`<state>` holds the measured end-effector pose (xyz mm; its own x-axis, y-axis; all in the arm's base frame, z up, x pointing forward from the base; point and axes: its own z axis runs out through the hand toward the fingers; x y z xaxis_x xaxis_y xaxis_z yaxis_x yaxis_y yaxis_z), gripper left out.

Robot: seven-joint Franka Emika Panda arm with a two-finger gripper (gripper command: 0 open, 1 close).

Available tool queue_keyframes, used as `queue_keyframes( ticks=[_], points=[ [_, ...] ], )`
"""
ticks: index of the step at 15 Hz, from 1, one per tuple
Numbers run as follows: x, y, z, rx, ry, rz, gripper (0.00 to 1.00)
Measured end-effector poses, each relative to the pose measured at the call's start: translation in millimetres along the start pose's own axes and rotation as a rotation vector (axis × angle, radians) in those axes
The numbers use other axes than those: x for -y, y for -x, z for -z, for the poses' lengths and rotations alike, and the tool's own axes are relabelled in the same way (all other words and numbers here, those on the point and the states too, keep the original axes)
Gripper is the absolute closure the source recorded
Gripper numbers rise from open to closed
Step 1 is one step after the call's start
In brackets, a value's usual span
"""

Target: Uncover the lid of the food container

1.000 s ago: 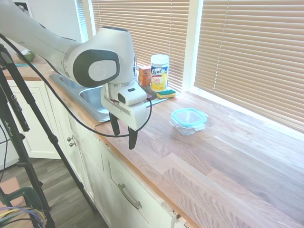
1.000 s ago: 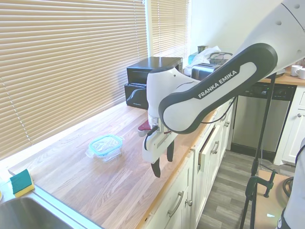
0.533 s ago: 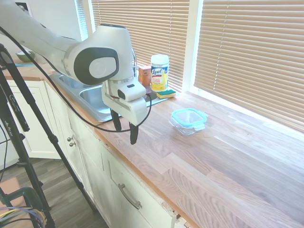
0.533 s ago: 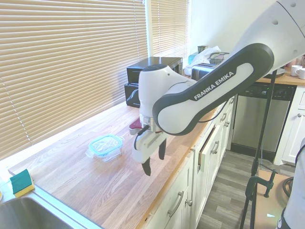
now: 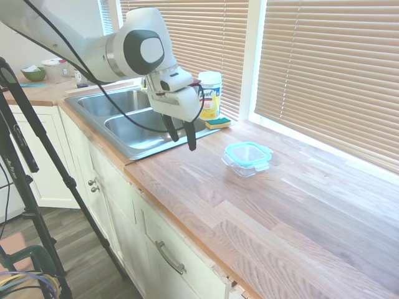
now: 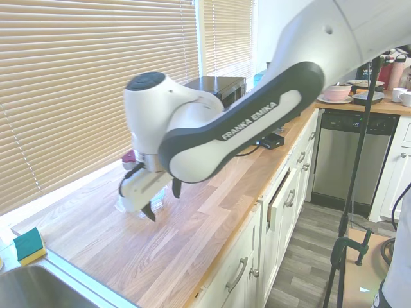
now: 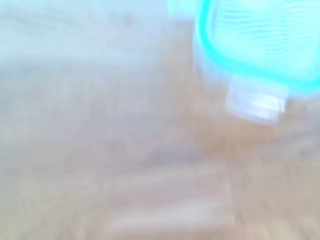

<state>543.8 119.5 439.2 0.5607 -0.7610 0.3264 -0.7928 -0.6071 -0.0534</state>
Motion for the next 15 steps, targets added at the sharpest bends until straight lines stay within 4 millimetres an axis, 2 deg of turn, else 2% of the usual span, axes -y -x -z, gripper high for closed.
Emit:
queue_keyframes(
  ticks=[3,8,10,13,15],
  points=[
    [50,-3,-3,-0.099,0.03,-0.053,0.0],
    [115,4,-32,-0.307,0.13,-0.147,0.0],
    [133,2,-52,-0.356,0.19,-0.157,0.0],
    [151,-12,-86,-0.424,0.277,-0.176,0.0],
    [163,-20,-100,-0.462,0.306,-0.176,0.0]
  ],
)
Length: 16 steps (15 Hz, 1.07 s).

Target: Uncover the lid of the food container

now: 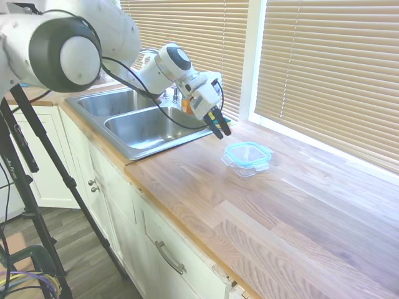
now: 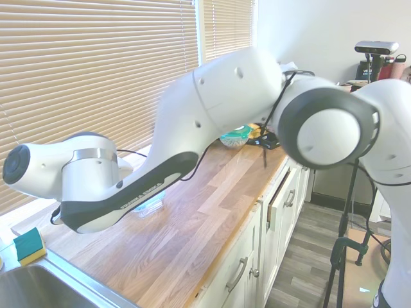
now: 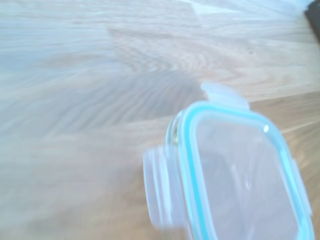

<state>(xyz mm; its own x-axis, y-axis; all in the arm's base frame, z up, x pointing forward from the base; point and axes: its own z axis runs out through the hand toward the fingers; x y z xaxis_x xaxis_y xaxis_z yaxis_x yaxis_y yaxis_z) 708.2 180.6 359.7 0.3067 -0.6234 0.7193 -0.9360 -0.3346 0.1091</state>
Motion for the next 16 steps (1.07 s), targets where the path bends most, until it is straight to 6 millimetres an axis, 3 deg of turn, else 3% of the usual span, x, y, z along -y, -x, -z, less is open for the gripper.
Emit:
queue_keyframes(
  ticks=[5,9,16],
  points=[
    [24,1,-15,-0.049,0.055,0.056,0.0],
    [33,23,-20,-0.065,0.074,0.119,0.0],
    [27,43,-35,-0.108,0.17,0.157,0.0]
  ],
)
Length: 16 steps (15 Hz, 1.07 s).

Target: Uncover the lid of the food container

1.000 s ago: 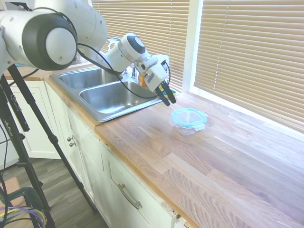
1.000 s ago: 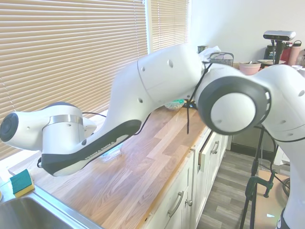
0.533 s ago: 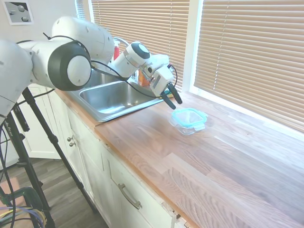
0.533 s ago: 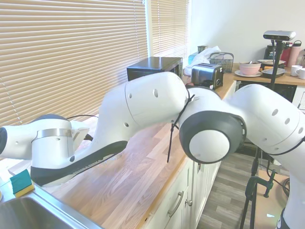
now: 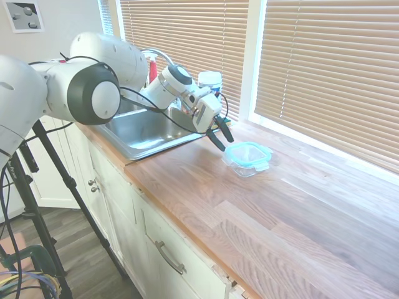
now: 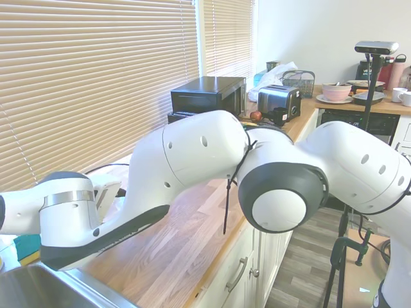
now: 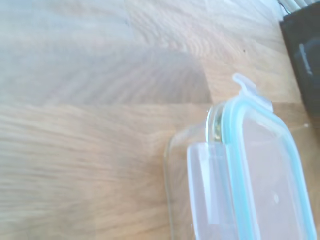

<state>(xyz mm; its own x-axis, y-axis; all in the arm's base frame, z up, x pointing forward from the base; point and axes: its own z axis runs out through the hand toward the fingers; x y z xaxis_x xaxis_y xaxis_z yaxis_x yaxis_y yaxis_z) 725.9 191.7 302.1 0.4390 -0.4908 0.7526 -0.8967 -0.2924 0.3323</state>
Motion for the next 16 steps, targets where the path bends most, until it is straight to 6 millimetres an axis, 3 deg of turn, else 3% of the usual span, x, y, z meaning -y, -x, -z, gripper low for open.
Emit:
queue_keyframes(
  ticks=[11,12,16],
  points=[
    [16,-12,-18,-0.05,0.016,-0.062,0.0],
    [18,-14,-18,-0.052,0.02,-0.07,1.0],
    [21,-17,-20,-0.056,0.031,-0.088,1.0]
  ],
)
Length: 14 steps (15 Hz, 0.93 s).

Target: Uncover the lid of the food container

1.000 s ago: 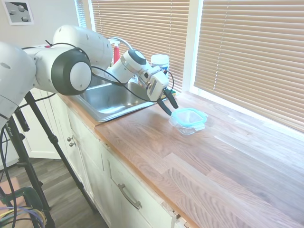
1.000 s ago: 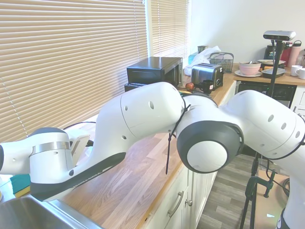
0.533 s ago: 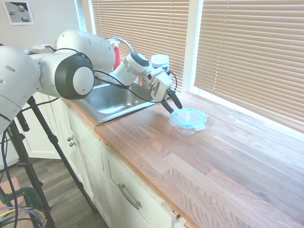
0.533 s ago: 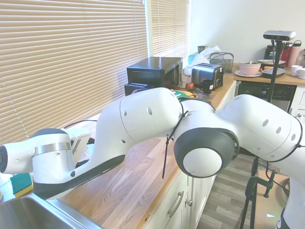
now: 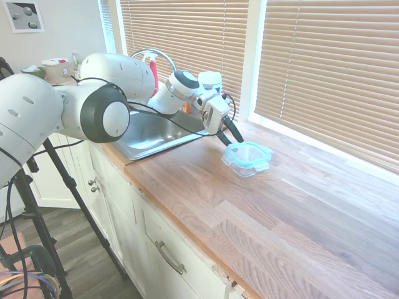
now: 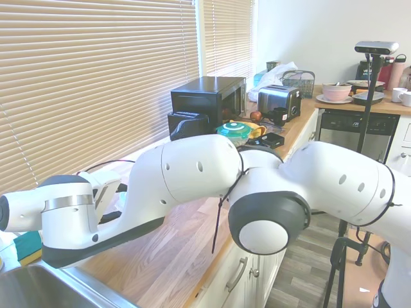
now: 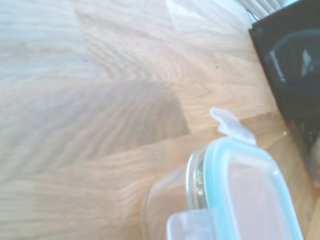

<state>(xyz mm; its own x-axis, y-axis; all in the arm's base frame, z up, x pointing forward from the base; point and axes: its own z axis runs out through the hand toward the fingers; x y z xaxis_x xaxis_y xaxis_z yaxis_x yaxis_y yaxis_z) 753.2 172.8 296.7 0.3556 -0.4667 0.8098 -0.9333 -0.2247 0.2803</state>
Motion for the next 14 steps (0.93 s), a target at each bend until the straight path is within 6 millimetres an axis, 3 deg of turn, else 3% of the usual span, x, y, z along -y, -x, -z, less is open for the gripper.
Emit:
queue_keyframes(
  ticks=[14],
  points=[
    [1.2,-3.2,1.2,0.001,0.004,0.002,1.0]
  ],
)
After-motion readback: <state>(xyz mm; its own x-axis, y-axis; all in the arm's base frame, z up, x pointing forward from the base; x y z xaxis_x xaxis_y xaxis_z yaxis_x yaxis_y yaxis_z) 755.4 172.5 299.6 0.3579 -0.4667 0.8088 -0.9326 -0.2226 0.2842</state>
